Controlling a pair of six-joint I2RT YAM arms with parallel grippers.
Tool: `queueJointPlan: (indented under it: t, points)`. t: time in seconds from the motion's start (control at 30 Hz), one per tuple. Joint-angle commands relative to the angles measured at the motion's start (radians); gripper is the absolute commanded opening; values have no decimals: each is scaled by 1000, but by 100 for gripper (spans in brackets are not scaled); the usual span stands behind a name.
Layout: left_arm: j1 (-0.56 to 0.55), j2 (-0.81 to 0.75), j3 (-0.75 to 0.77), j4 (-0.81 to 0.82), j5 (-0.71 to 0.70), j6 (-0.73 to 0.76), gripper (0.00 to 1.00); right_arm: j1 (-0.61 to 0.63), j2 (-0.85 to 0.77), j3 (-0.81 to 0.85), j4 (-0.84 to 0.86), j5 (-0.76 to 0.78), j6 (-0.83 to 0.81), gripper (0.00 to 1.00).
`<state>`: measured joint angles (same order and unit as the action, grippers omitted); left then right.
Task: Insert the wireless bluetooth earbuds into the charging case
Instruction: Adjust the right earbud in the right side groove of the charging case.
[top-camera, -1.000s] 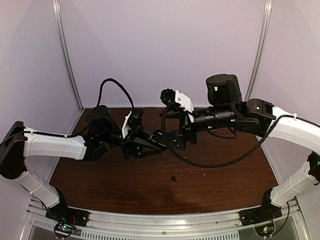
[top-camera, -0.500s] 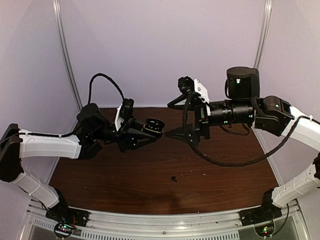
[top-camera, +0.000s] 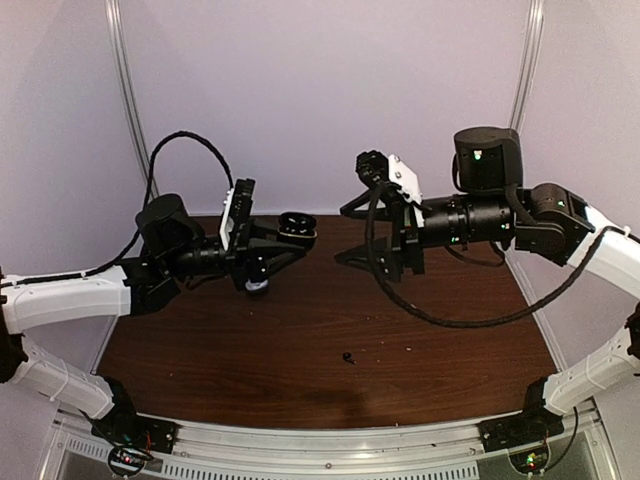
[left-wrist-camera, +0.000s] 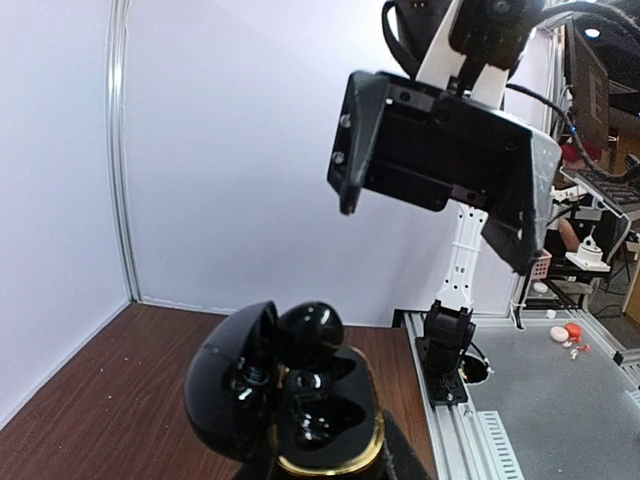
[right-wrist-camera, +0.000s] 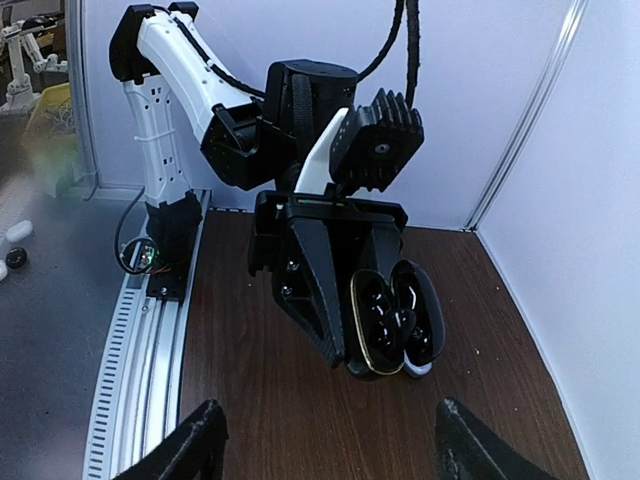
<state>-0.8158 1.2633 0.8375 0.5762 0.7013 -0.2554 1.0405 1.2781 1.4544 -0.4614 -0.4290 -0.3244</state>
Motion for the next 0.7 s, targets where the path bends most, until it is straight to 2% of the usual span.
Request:
queueJointPlan:
  t: [0.0,0.27,0.43,0.67]
  points:
    - [3,-1,16,-118,25,76,0,-4,31,62,-63,18,-38,66]
    - [3,40,40,-173,87,120,0,9,79,111,-69,49,-26,50]
    - [2,56,55,-190,102,135,0,26,117,130,-76,97,-12,36]
    - [1,55,44,-157,110,122,0,38,153,133,-75,124,2,30]
